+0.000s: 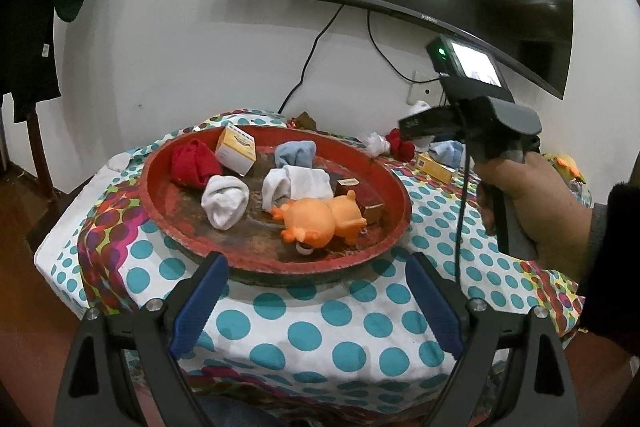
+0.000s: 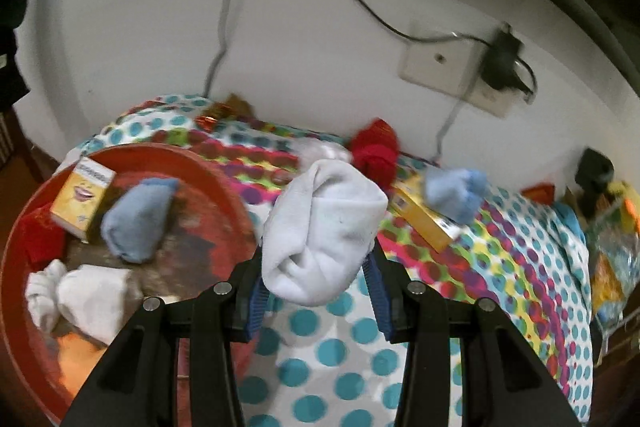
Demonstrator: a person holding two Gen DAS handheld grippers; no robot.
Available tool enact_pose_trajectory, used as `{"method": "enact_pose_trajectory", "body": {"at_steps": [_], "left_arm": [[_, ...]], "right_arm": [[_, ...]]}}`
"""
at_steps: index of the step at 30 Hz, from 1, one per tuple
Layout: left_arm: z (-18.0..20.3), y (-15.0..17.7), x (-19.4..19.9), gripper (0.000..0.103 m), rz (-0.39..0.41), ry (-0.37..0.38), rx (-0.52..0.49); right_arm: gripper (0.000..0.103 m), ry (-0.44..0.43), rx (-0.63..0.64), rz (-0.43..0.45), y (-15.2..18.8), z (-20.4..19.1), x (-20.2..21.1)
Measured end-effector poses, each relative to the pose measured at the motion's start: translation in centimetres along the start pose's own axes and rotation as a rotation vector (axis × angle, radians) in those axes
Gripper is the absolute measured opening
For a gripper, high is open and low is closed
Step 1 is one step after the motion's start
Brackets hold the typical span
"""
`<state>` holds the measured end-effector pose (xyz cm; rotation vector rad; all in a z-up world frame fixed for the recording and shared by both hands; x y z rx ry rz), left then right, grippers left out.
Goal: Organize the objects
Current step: 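Lower the white sock into the red tray and open the right gripper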
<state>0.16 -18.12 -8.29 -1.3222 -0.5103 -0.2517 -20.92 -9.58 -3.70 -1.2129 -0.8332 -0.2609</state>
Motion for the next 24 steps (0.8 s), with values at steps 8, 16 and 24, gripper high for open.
{"method": "enact_pose_trajectory", "body": {"at_steps": [8,16,24], "left_arm": [[-1.0,-0.2,0.1,0.093,0.001,-0.012,0.038],[-1.6,-0.3,0.0,0.093,-0.003,-0.043,0.031],[-2.0,0.0,-0.8,0.093,-0.028,-0.040,0.050]], "right_arm": [[0.041,-0.094,0.086,-0.034,0.0,-5.8,-0.8],[0.041,-0.137,0.108,-0.090,1.2,-8.5,-2.9],[0.041,-0.148,0.111,-0.132,1.4,-9.4,-5.1]]}}
Point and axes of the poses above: each gripper's, at about its wrist camera, not at the fingertips, and x roughly against the way its jaws point, z to its right, y to its underside, the point moved 9 cm from there along -x, roughly the way its jaws point, and after that the axes turned 4 degrees about -y, right-handed, at the moved point
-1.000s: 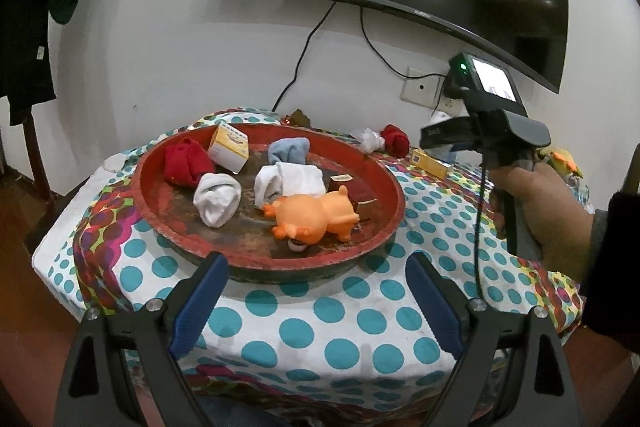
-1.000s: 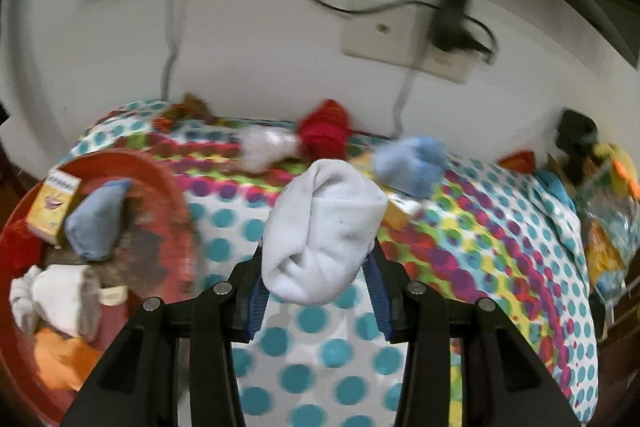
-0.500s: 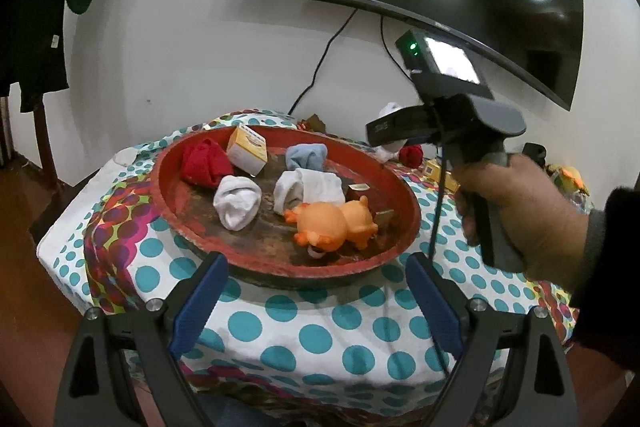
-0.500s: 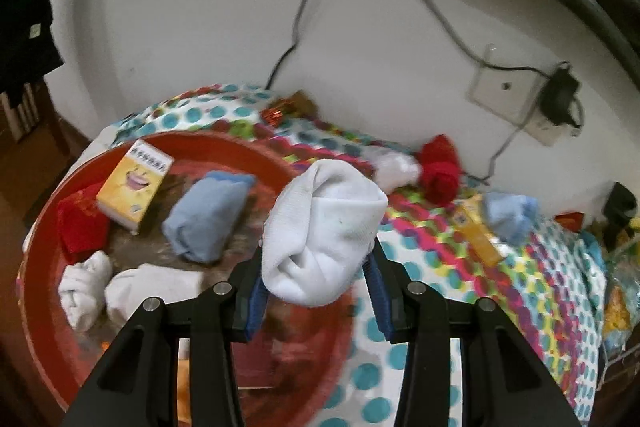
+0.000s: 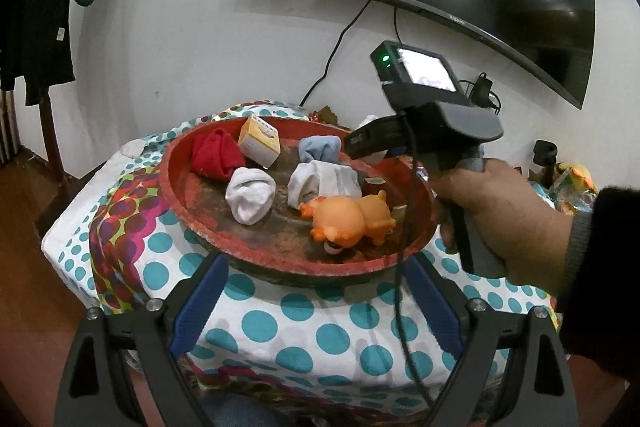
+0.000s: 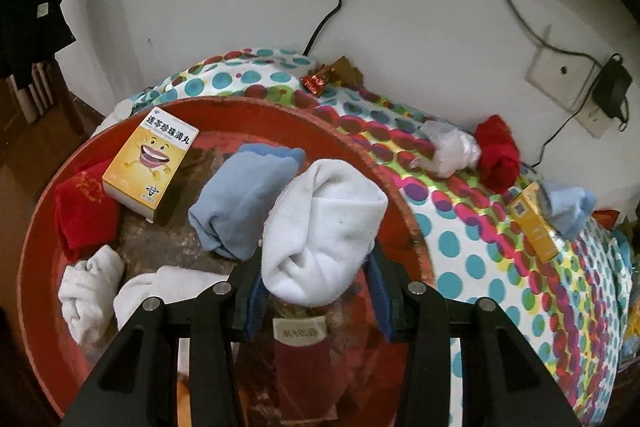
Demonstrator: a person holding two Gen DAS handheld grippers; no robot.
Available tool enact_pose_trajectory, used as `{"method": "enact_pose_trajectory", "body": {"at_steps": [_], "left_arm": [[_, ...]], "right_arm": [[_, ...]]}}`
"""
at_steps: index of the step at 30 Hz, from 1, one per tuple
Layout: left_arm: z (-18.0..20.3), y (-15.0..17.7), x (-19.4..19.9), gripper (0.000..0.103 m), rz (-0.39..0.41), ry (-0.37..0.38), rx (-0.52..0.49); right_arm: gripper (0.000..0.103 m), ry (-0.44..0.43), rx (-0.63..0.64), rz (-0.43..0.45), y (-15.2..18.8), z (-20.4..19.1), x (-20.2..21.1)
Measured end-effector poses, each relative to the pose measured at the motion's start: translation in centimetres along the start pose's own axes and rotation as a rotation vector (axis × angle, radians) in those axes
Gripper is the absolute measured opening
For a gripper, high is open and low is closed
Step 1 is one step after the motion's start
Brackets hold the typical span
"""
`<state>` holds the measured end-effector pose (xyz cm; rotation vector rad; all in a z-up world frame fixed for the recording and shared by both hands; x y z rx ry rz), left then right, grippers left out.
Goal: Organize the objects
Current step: 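Lower the white sock into the red tray and open the right gripper, then move the left gripper to the light blue sock and close it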
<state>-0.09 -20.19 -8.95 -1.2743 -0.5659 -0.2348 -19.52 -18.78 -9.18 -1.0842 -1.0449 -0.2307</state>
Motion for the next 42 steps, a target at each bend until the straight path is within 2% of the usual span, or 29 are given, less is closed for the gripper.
{"method": "enact_pose_trajectory", "body": {"at_steps": [5,13,28,33,34,36,38,42], "left_arm": [[0.0,0.1,-0.2,0.093,-0.008,0.002,0.000],[0.2,0.3,-0.4,0.093,-0.020,0.004,-0.005],[0.1,0.3,-0.4,0.093,-0.018,0.004,0.000],[0.1,0.3,-0.3,0.093,-0.016,0.003,-0.002],[0.1,0.3,-0.3,0.093,-0.015,0.002,-0.004],[0.1,0.3,-0.3,0.093,-0.015,0.001,-0.006],[0.2,0.3,-0.4,0.093,-0.014,-0.001,-0.009],[0.3,0.3,-0.3,0.093,-0.003,-0.002,-0.025]], "right_arm": [[0.041,0.002,0.013,-0.046,0.7,-0.6,-1.4],[0.041,0.026,-0.024,-0.098,1.9,0.7,-2.4],[0.042,0.002,-0.030,-0.135,2.8,0.4,-2.7],[0.045,0.002,-0.046,-0.136,2.9,0.6,-2.7],[0.046,0.000,-0.051,-0.135,2.9,0.7,-2.6],[0.059,0.000,-0.053,-0.123,2.8,0.7,-2.3],[0.067,-0.014,-0.052,-0.084,2.5,0.6,-1.5],[0.073,-0.045,-0.054,0.041,1.2,0.9,1.6]]}}
Point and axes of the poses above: each gripper's, at about its wrist camera, not at the fingertips, and x roughly against the way its jaws point, z to its right, y to its underside, the point moved 9 cm from there along -x, roughly the way its jaws point, and after that the axes turned 4 degrees about -y, right-handed, at the moved point
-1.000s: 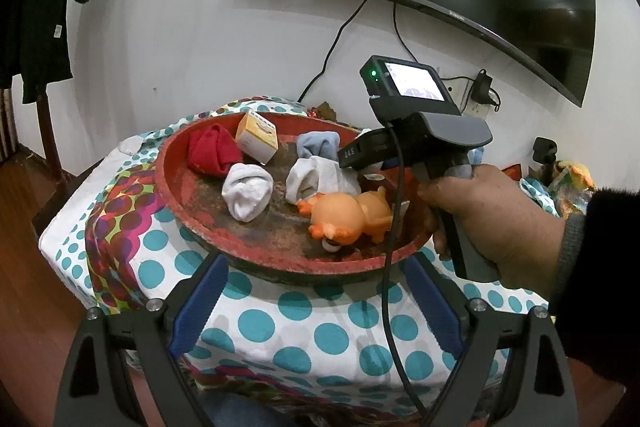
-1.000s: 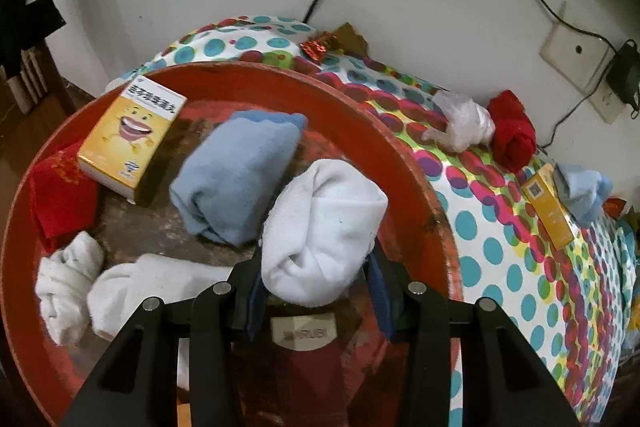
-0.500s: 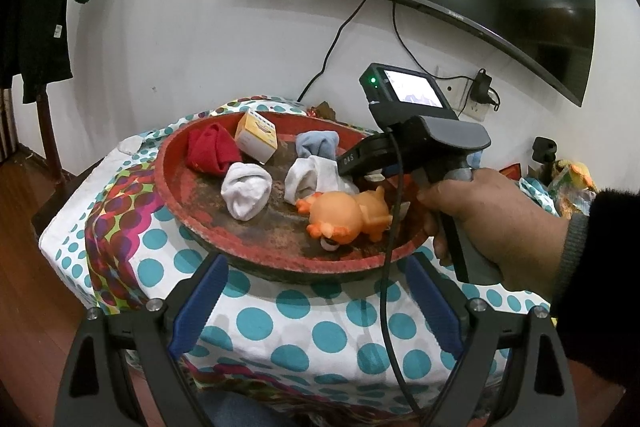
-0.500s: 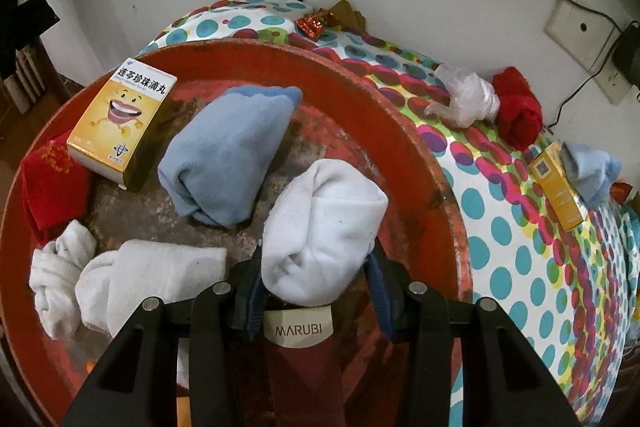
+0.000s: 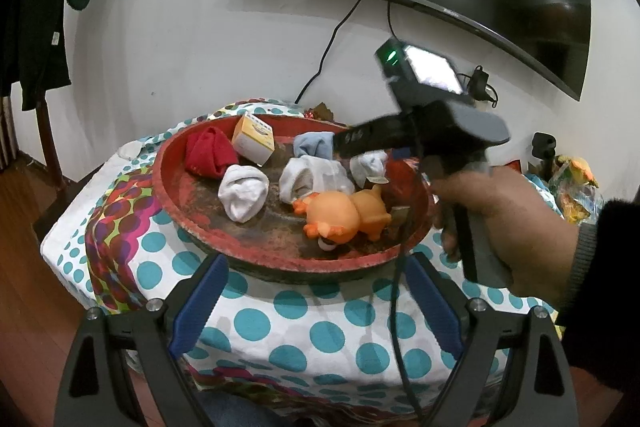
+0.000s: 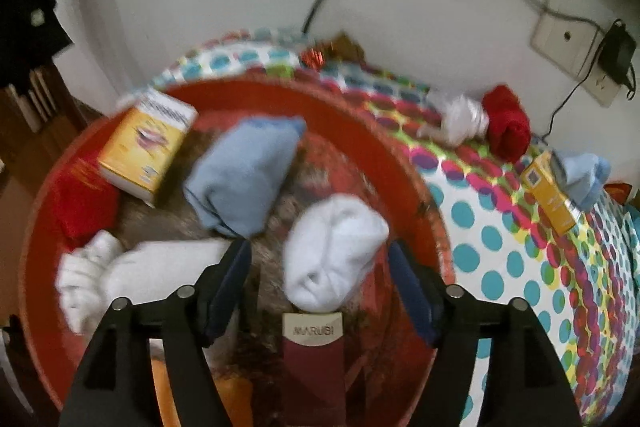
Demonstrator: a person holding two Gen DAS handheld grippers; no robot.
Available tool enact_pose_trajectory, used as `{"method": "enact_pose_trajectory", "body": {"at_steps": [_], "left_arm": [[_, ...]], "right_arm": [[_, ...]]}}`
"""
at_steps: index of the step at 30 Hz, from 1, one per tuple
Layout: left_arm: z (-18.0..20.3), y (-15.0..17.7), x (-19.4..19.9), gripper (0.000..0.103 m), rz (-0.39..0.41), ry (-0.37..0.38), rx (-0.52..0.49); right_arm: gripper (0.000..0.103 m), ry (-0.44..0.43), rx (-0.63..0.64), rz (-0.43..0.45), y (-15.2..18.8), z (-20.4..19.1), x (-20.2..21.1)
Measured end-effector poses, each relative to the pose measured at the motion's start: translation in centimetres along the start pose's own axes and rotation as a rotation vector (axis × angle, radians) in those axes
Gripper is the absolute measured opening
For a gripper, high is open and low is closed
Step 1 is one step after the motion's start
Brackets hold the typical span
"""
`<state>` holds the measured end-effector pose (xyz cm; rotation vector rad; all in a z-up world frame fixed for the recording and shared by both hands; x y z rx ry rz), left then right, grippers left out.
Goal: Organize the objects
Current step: 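Move the left gripper to the light blue sock and close it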
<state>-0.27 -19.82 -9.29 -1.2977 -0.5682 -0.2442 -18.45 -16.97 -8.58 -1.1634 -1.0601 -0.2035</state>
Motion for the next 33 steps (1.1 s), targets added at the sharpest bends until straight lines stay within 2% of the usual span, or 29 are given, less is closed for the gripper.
{"method": "enact_pose_trajectory", "body": {"at_steps": [1,3,6,9,10,12,15,17,19,24,28,31,33], "left_arm": [[0.1,0.0,0.0,0.093,0.004,0.000,-0.004],[0.2,-0.1,0.2,0.093,0.009,0.005,-0.007],[0.8,-0.4,0.6,0.093,0.032,0.016,-0.020],[1.9,-0.7,1.0,0.093,0.066,0.046,-0.050],[2.5,-0.9,1.2,0.093,0.090,0.052,-0.065],[3.5,-1.1,1.3,0.093,0.117,0.051,-0.098],[6.7,-1.6,0.5,0.093,0.132,0.079,-0.185],[9.8,-2.2,-0.8,0.093,0.114,0.083,-0.252],[13.5,-3.4,-2.4,0.093,0.110,0.120,-0.310],[21.6,-8.4,-7.4,0.093,0.122,0.232,-0.316],[27.0,-11.7,-12.1,0.093,0.124,0.218,-0.351],[30.1,-13.4,-16.1,0.093,0.074,0.218,-0.340],[32.1,-14.2,-18.8,0.093,0.059,0.212,-0.341]], "right_arm": [[0.077,0.024,0.001,0.056,-0.6,0.7,1.4],[0.095,0.049,-0.027,0.128,-1.2,2.5,3.2],[0.097,0.110,-0.111,0.200,-1.0,7.9,5.2],[0.098,0.238,-0.192,0.173,1.1,15.7,5.0],[0.098,0.306,-0.221,0.150,2.5,19.1,4.8],[0.098,0.381,-0.281,0.119,4.8,24.5,4.6],[0.098,0.411,-0.380,0.116,7.3,30.2,5.1],[0.098,0.405,-0.430,0.118,8.2,32.3,5.4],[0.098,0.370,-0.483,0.142,8.9,33.4,6.3],[0.098,0.298,-0.590,0.136,10.2,34.8,6.0],[0.098,0.260,-0.652,0.149,10.8,35.5,6.0],[0.099,0.277,-0.655,0.154,10.8,35.6,6.2],[0.099,0.257,-0.651,0.157,10.7,35.4,6.1]]}}
Point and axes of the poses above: each gripper's, at about its wrist camera, not at the fingertips, and x roughly against the way its jaws point, z to its right, y to its underside, the point moved 9 cm from there along -x, roughly the way its jaws point, and after that the axes turned 4 degrees about -y, right-handed, at the moved point
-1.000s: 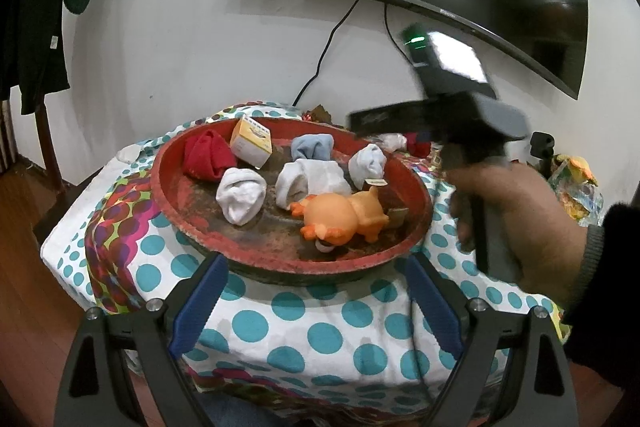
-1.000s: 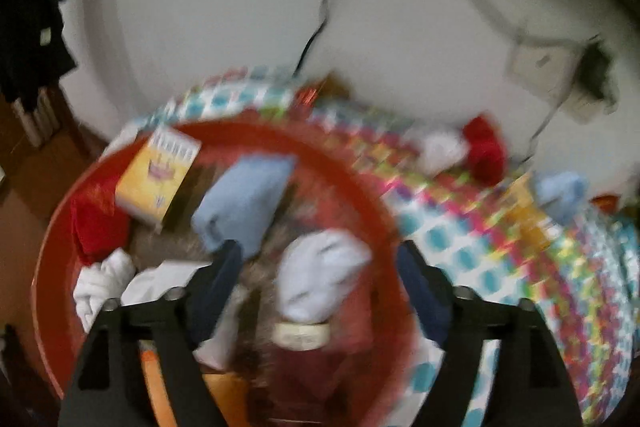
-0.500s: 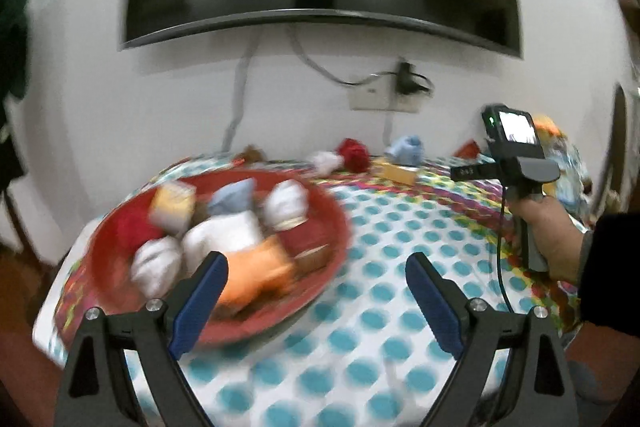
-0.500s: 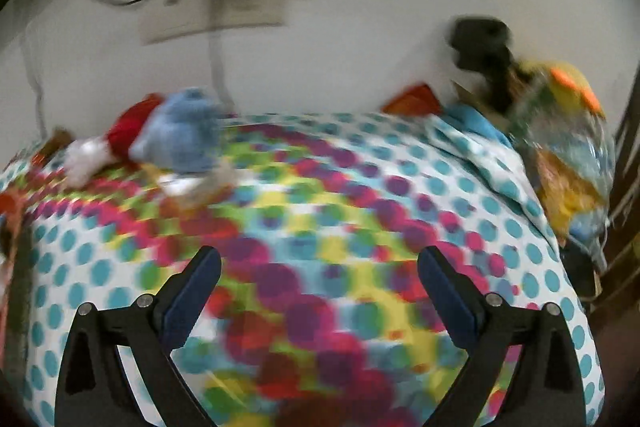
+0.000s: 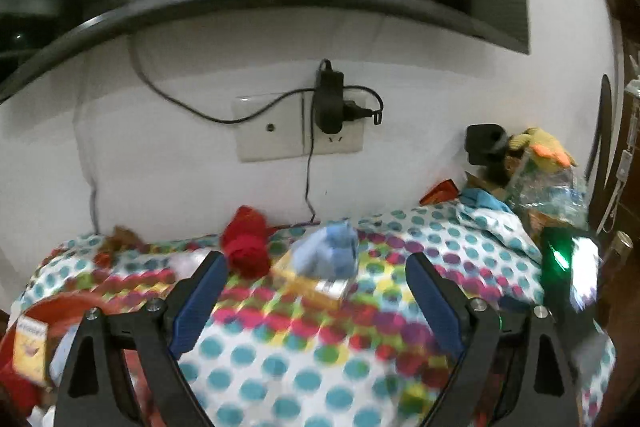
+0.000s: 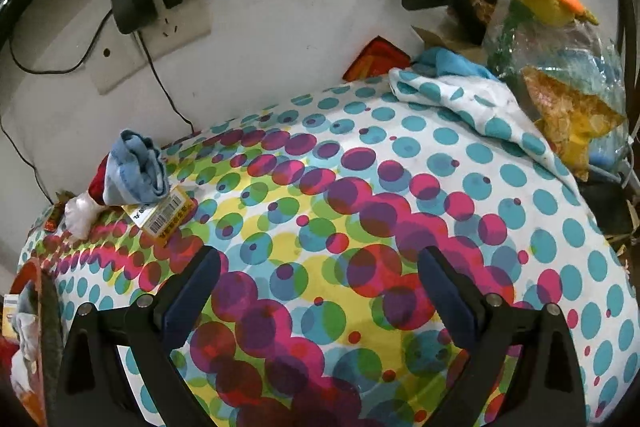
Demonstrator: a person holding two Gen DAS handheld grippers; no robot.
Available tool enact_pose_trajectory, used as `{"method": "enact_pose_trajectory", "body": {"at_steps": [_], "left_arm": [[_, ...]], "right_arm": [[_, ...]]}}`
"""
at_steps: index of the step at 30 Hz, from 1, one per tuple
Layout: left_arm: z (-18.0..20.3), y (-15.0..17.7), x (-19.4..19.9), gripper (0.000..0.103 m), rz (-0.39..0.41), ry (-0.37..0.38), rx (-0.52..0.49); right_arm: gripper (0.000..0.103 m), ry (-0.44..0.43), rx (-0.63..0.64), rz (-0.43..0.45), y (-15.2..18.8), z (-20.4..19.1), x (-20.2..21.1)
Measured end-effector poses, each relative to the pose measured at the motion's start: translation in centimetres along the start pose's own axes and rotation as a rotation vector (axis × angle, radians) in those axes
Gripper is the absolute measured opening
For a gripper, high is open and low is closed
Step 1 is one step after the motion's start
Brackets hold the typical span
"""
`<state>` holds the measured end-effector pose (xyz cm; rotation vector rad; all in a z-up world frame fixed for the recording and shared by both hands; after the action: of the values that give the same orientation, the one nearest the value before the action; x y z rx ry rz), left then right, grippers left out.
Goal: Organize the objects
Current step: 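Move the left gripper to the light blue sock and close it, then carry the light blue sock with the left gripper over the red tray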
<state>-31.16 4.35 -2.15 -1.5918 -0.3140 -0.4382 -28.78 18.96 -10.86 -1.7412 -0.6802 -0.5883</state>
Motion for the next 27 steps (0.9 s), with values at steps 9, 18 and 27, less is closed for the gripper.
{"method": "enact_pose_trajectory", "body": {"at_steps": [9,18,27], "left_arm": [[2.9,1.6,-9.6,0.093,-0.114,-0.024,-0.053],[2.0,3.1,-13.3,0.050,-0.198,-0.068,0.010],[2.8,2.9,-11.8,0.036,-0.174,-0.074,-0.064]], "right_arm": [[0.099,-0.015,-0.019,0.007,-0.1,0.1,0.2],[0.099,-0.013,-0.020,0.020,-0.2,0.0,0.3],[0.099,-0.016,-0.015,0.019,-0.3,-0.1,0.5]]}}
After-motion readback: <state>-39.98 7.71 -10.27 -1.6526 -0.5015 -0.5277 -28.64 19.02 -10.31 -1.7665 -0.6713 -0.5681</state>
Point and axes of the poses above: each gripper's, at about its wrist camera, not at the fingertips, and x roughly against the way its jaws point, z to its right, y to its underside, the point moved 9 cm from there along -x, roughly the way its jaws point, and after that the axes turned 4 degrees about -y, right-handed, at the moved point
